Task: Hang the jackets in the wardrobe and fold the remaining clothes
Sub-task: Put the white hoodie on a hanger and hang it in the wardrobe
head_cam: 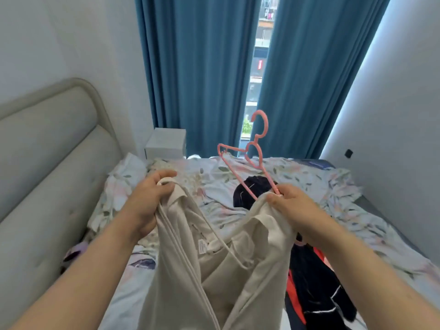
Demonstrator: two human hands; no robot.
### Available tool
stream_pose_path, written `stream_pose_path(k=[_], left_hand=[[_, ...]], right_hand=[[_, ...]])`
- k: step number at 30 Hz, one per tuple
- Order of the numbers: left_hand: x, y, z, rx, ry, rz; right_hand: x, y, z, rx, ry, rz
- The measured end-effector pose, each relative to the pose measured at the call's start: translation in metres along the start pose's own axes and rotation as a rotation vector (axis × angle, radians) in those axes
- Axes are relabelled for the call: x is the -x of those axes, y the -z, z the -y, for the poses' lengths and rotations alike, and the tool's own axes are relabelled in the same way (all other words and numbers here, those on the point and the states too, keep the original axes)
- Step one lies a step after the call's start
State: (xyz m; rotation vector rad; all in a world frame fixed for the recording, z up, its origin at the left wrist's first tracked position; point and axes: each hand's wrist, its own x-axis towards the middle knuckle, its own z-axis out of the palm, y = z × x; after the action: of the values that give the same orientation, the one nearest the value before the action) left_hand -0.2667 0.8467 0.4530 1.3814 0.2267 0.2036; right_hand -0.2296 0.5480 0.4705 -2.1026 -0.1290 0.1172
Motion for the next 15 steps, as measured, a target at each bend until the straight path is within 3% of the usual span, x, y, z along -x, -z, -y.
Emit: stream_pose_path(k=[7,10,15], left_hand=[[-0.043,0.036,0.232,-0.182,0.419,-0.142],[-0.077,0.048,0.325,-0.28,0.45,-0.235],[-0.145,0.07,0.45,-0.542,0.345,-0.269]], right_hand=[[-0.066,-0.128,-0.217,0.045,-0.269,0.145],[-0.102,-0.177,-0.302,0.072,-0.277,0.144],[-0.15,-0.236,-0.425,0.208,-0.217,0.006]])
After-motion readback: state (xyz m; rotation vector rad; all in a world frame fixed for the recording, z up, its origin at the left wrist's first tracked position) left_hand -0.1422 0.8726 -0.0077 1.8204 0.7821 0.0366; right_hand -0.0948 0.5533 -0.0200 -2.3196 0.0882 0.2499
